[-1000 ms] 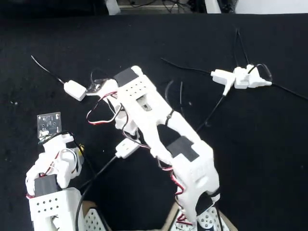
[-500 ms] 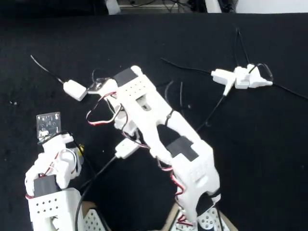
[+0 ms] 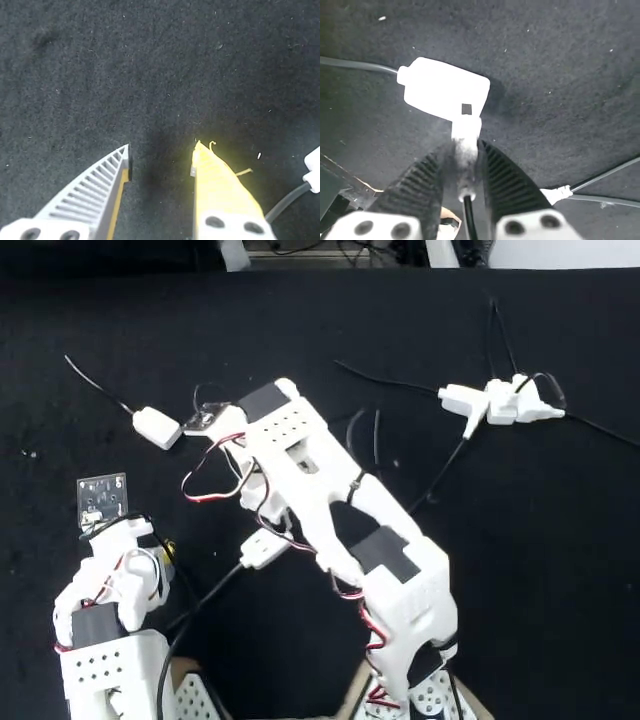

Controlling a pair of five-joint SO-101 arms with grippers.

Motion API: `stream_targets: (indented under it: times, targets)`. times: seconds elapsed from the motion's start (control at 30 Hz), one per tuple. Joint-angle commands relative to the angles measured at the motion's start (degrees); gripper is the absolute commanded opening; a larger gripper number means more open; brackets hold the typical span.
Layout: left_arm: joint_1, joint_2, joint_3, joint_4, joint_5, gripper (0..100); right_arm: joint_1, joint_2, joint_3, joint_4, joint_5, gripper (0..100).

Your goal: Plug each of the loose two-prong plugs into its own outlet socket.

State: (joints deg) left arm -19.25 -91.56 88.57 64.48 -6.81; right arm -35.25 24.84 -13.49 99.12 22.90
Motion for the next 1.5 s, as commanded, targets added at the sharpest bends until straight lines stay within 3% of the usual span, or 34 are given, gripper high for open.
stream_targets:
  times: [0.0, 0.43, 0.97, 1.23, 1.47]
  targets:
    - [-0.7, -0.6, -0.5, 0.0, -0.4, 21, -0.5, -3.4, 0.2, 1.8, -1.3, 1.0]
    - [-0.7, -0.6, -0.5, 0.0, -0.4, 21, -0.6, -1.9, 0.2, 1.7, -2.5, 1.0]
    - [-0.7, -0.6, -0.6, 0.0, -0.4, 21, -0.6, -2.5, 0.3, 1.8, -13.2, 1.0]
    - [-0.7, -0.6, -0.6, 0.0, -0.4, 21, -0.6, -10.4, 8.4, -1.3, -13.4, 1.0]
    - [-0.7, -0.6, -0.6, 0.0, -0.4, 21, -0.7, -10.3, 6.5, -3.1, -13.4, 1.0]
